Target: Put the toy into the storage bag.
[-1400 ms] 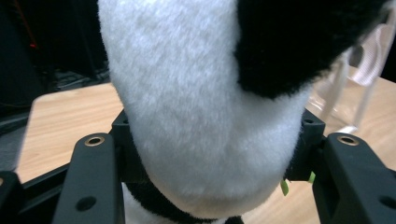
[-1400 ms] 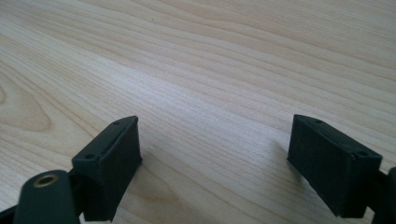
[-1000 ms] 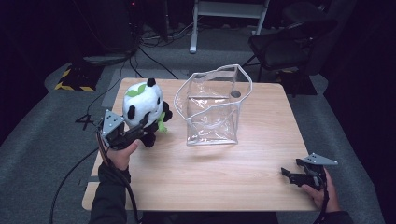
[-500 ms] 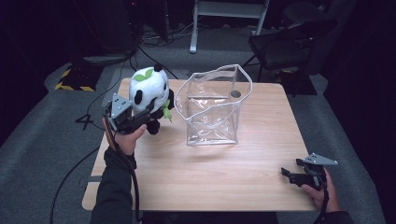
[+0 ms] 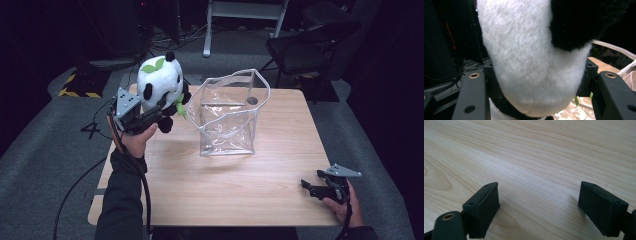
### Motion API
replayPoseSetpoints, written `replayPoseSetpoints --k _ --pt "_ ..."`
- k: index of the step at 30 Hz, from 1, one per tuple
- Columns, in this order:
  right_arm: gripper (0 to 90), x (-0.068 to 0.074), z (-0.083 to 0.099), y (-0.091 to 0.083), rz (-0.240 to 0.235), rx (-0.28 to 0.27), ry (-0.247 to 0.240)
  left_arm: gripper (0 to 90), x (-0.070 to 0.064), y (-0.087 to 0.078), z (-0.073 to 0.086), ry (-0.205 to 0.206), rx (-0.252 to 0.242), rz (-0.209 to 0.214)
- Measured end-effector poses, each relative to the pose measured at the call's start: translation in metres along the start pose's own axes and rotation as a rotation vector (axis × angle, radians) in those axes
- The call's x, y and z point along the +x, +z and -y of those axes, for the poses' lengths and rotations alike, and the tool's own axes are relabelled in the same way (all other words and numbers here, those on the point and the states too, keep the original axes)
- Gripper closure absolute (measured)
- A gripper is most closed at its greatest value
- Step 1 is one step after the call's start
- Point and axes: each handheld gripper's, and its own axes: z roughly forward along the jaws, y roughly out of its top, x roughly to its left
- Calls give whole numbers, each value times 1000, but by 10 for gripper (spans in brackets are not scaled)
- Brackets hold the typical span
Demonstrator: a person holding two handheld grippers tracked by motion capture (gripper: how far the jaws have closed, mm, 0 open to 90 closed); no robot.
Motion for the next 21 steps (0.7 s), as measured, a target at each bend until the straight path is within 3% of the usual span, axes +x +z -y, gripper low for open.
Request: replayPoseSetpoints --k 8,21 --pt "172 0 0 0 0 0 0 397 -4 -7 -15 0 -47 18" --pt "172 0 0 0 0 0 0 394 -15 -4 -29 10 -63 52"
